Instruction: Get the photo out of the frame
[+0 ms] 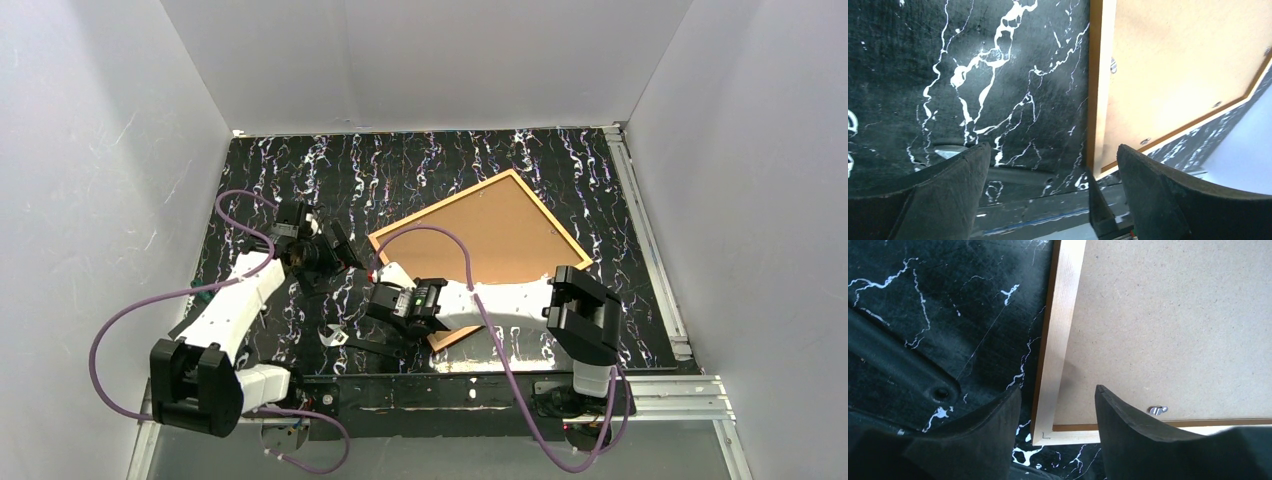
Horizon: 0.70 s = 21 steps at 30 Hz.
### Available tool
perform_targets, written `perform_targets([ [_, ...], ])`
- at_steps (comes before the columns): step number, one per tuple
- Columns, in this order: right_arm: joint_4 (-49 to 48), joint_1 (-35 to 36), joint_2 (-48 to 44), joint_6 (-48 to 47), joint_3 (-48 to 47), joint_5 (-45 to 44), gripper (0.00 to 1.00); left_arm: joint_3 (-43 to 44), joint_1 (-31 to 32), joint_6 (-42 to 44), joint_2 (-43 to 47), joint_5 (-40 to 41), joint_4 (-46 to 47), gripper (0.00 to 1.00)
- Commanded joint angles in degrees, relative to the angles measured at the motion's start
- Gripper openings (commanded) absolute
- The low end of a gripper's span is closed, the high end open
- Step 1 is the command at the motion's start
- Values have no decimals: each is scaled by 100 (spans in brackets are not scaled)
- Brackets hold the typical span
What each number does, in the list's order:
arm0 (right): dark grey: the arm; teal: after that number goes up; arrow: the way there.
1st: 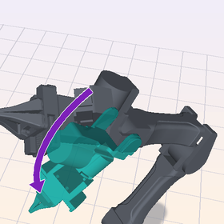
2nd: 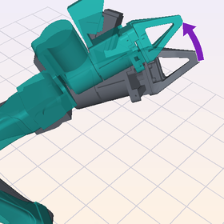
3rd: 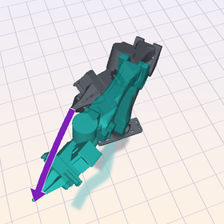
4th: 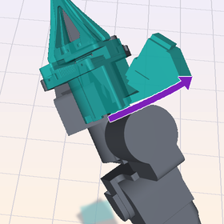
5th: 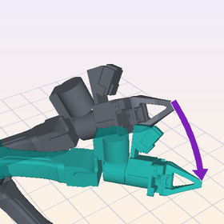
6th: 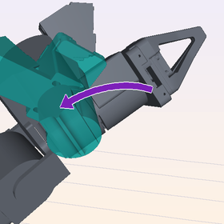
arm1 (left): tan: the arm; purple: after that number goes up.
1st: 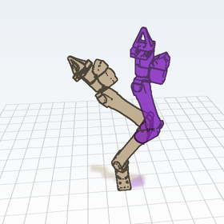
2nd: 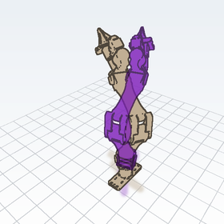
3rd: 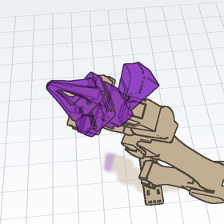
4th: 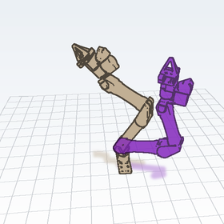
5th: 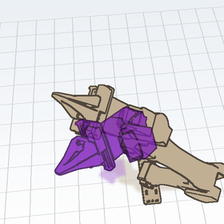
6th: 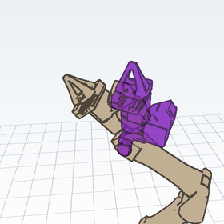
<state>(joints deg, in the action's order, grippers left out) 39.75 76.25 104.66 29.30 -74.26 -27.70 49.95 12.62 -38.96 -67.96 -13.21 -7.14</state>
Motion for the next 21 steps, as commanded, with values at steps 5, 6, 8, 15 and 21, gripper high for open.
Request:
perform_targets([
  [5, 188, 13, 390, 103, -284, -252, 56, -158, -348, -1144, -422, -950, 211, 98],
  [6, 185, 13, 427, 91, -297, -233, 55, -120, -348, -1188, -480, -952, 205, 98],
  [8, 168, 13, 485, 77, -301, -210, 53, -105, -357, -1298, -618, -991, 246, 98],
  [15, 98, 13, 625, -30, -339, -85, 40, -123, -366, -1743, -1144, -1396, 596, 98],
  [21, 137, 13, 620, -30, -389, -102, 15, -270, -367, -1821, -1327, -1626, 1017, 98],
])
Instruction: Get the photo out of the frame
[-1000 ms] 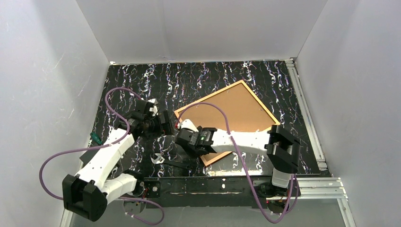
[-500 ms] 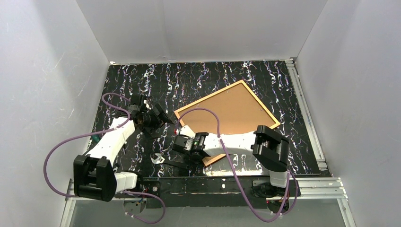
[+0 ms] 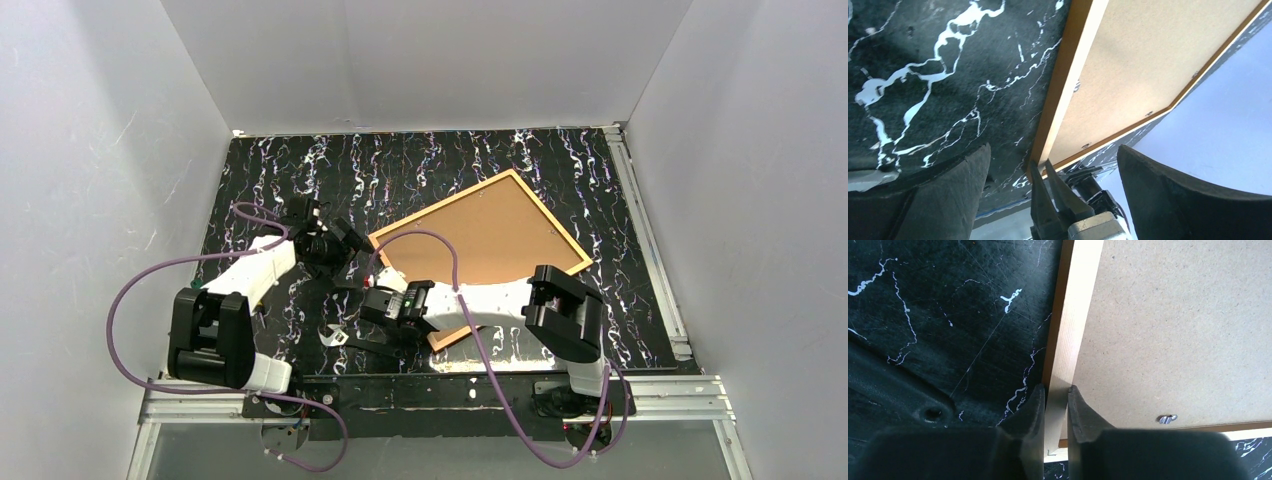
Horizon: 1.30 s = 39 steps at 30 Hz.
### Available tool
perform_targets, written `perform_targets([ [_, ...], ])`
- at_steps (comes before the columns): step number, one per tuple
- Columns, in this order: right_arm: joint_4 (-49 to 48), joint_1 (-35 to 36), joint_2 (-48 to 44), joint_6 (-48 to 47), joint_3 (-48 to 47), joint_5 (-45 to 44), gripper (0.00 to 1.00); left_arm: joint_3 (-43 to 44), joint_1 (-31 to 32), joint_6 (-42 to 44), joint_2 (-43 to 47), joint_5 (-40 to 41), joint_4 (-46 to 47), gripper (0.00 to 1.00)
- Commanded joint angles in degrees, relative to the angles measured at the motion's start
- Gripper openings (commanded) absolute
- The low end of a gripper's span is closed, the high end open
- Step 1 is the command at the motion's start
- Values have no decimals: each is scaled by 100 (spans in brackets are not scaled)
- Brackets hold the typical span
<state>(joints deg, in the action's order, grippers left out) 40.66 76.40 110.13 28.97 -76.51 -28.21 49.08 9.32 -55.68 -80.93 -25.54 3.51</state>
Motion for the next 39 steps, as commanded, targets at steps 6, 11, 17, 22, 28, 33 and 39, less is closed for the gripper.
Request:
perform_targets([
  [6, -77, -64, -600, 153, 64, -253, 1, -575, -43, -179, 100, -819, 774, 98],
  [11, -515, -231, -1412, 35, 358, 67, 1, -1060, -38, -503, 220, -1419, 2251, 98],
  [17, -668, -673, -1986, 14, 474, 774, 1, -1656, -5, -1579, 110, -1729, 4782, 98],
  [22, -690, -1101, -2228, 82, 435, 1236, 1, -1771, 278, -2083, -33, -1732, 6150, 98],
  [28, -495, -1393, -2283, 104, 145, 1414, 1, -1780, 870, -2245, -102, -1393, 6820, 96],
  [33, -366, -1480, -2353, 146, -60, 1344, 1, -1851, 1158, -2046, -115, -1068, 6442, 90],
  [39, -294, -1517, -2403, 110, -271, 1271, 1, -1740, 1316, -1704, 66, -909, 5707, 90],
])
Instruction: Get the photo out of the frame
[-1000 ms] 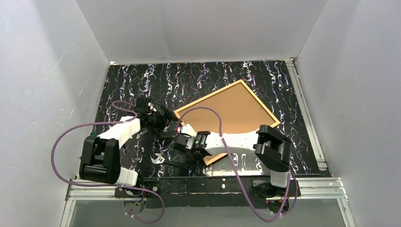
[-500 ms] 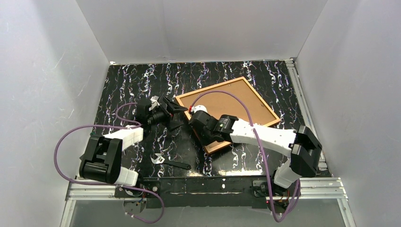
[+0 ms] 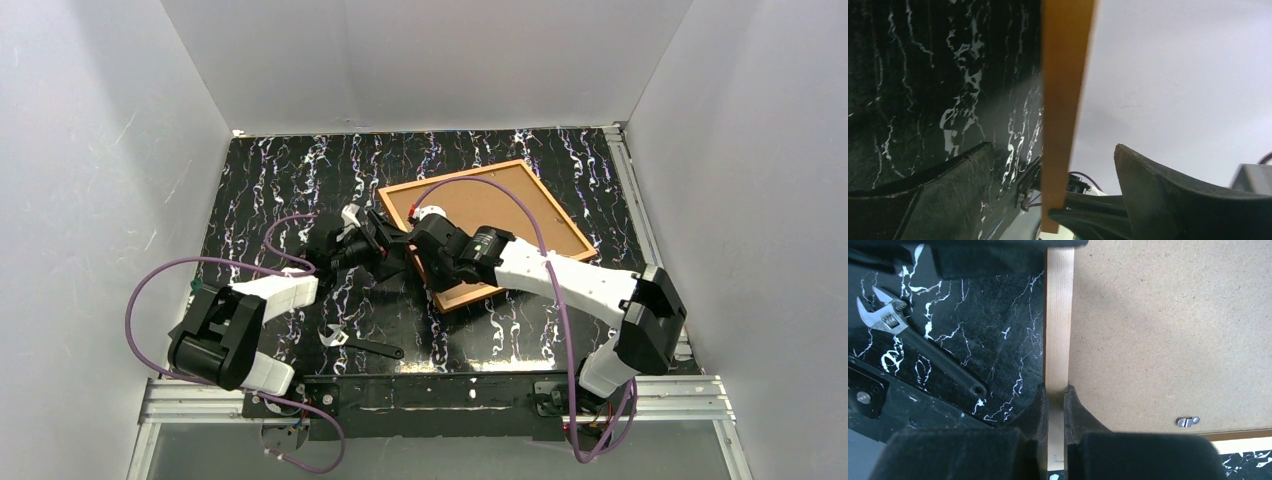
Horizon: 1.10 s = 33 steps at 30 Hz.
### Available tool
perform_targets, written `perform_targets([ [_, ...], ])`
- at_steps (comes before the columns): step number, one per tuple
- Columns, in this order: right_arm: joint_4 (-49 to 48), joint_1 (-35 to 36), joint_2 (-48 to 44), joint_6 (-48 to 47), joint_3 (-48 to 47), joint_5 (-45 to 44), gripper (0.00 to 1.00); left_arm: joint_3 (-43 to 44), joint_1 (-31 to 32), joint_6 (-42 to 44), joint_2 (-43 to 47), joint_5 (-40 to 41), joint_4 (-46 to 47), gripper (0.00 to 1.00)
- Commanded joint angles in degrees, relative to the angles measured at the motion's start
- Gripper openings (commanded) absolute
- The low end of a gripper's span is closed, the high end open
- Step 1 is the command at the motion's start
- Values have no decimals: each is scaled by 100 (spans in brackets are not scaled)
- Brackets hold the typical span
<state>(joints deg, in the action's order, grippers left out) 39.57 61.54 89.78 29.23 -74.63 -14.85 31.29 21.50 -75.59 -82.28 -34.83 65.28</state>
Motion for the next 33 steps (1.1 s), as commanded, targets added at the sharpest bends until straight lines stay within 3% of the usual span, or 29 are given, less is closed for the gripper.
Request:
perform_targets([
  [1, -159, -47, -370, 68, -501, -85, 1, 29, 100, 276, 226, 39, -454, 90],
  [10, -336, -78, -344, -43, -769, 178, 1, 379, 320, -91, -183, 187, 34, 76],
  [17, -416, -133, -383, -124, -719, 272, 1, 504, 333, -480, -500, 94, 518, 49],
  [23, -726, -126, -573, -692, -285, 639, 4, 631, 296, -591, -319, -58, 183, 14],
  [25, -703, -125, -766, -934, -151, 493, 31, 665, 235, -363, -113, -142, -399, 3],
  [27, -768, -114, -1111, -1249, 97, 190, 62, 710, 108, -141, 150, -290, -1001, 0],
  [28, -831, -116, -1310, -1429, 263, 44, 71, 747, 8, -57, 274, -364, -1323, 0],
  [33, -1520, -121, -2448, -2419, 1334, -205, 81, 1112, -640, 587, 812, -940, -3228, 0],
])
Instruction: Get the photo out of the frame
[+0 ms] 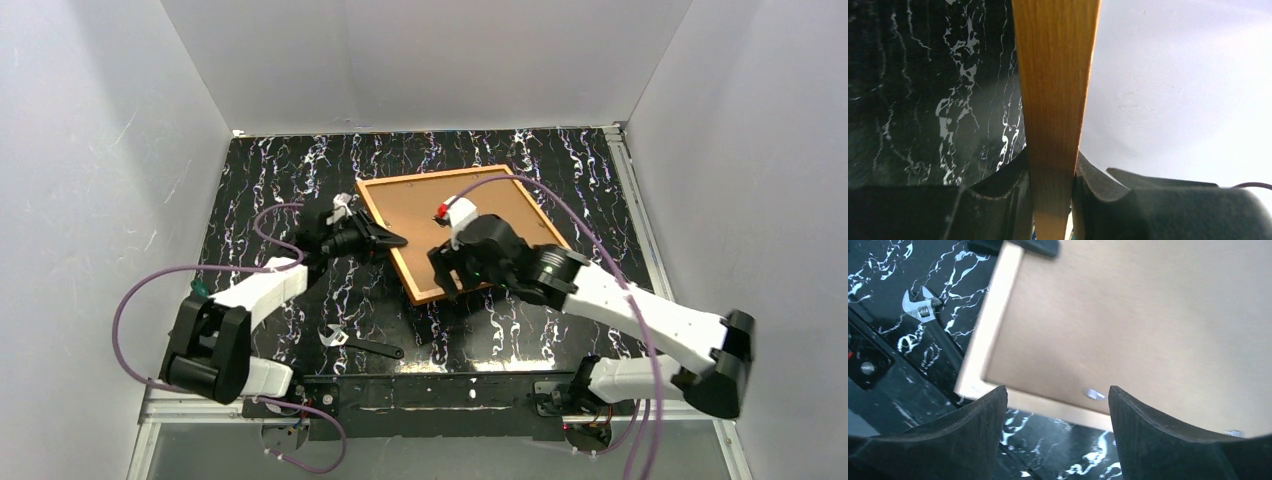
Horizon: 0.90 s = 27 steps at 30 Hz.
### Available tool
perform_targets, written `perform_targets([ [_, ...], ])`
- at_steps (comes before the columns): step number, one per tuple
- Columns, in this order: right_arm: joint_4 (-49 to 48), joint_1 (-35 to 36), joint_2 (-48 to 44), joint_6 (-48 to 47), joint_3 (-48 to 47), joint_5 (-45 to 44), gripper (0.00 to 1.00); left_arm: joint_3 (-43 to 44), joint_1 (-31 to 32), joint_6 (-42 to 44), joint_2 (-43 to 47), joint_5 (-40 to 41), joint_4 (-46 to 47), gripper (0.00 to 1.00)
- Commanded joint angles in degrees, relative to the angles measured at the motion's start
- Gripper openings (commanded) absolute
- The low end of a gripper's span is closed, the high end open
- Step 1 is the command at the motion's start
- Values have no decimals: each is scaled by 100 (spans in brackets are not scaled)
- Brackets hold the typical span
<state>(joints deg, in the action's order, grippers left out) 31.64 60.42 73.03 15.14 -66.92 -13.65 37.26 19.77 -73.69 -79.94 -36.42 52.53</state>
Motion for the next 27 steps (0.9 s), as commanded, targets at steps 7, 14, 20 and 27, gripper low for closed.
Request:
perform_targets([
  [7, -3309, 69, -2296, -2953, 3068, 383, 84, 1568, -1083, 1578, 861, -1143, -4916, 0],
  [14, -4729, 140, -2620, -4396, 3991, 362, 86, 1953, -1157, 1407, 825, -1031, -5539, 0],
  [20, -6648, 373, -1614, -5191, 4214, -594, 87, 1961, -1158, 891, 910, -988, -5437, 0],
  [27, -8499, 528, -388, -6545, 4065, -1340, 85, 2285, -1160, 1292, 994, -745, -6297, 0],
])
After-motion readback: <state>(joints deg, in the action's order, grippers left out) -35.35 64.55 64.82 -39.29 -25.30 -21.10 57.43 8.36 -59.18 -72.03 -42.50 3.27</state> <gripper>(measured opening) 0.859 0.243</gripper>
